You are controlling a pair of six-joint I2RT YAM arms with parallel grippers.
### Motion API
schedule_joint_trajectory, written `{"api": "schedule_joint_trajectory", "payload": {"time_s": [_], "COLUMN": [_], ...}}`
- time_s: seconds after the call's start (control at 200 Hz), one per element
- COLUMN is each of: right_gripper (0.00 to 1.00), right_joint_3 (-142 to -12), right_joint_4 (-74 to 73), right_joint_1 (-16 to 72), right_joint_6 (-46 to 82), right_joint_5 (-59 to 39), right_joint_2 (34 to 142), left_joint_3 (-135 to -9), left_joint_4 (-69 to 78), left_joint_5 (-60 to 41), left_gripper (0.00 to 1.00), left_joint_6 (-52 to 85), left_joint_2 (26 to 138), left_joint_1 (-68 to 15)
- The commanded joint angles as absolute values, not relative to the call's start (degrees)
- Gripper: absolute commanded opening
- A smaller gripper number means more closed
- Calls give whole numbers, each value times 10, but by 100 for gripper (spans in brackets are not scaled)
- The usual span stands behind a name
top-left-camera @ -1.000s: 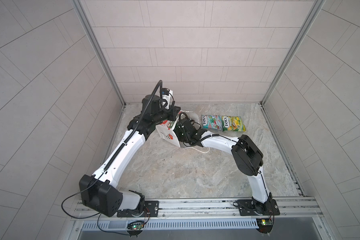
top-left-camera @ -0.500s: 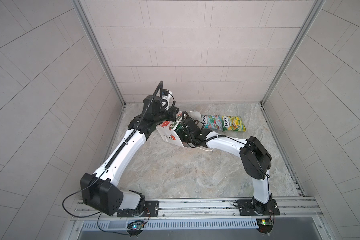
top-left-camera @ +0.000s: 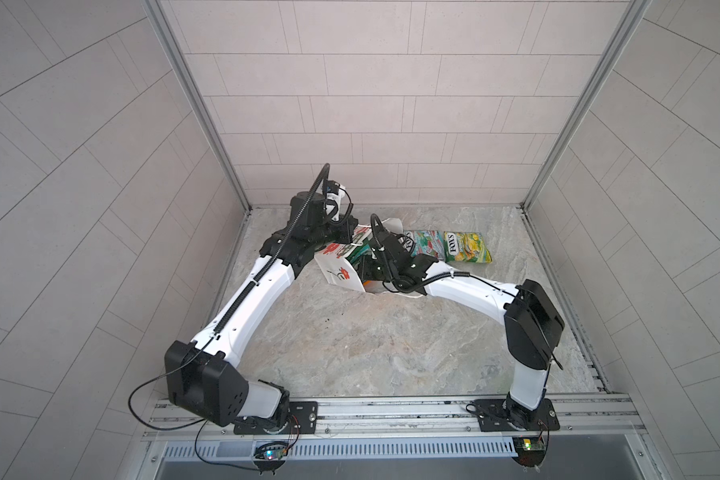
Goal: Take the snacks out of the paper bag
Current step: 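Pull the green Spring Tea packet up out of the bag with the right gripper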
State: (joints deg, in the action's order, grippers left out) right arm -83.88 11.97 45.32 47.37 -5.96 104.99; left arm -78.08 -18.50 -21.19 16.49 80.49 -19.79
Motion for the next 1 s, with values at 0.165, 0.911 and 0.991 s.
{"api": "schedule_joint_trajectory", "payload": {"time_s": [0.165,0.911,0.991], "right_gripper": [0,0,0], "right_joint_3": [-813,-837,-851], "right_joint_4": [135,218,234], "right_joint_1": [453,448,444], "right_joint_6": [431,318,305], "right_joint_5": [-42,-72,-79], "right_joint_2": [971,812,792], "left_joint_3": [-791,-792,-794], "left_joint_4": [-193,-195,-197], "left_joint_5": [-207,-212,-214], "left_gripper": [0,0,0], "left_joint_6": [157,156,155], "left_joint_2": [808,811,810], "left_joint_1": [-200,-201,-201]}}
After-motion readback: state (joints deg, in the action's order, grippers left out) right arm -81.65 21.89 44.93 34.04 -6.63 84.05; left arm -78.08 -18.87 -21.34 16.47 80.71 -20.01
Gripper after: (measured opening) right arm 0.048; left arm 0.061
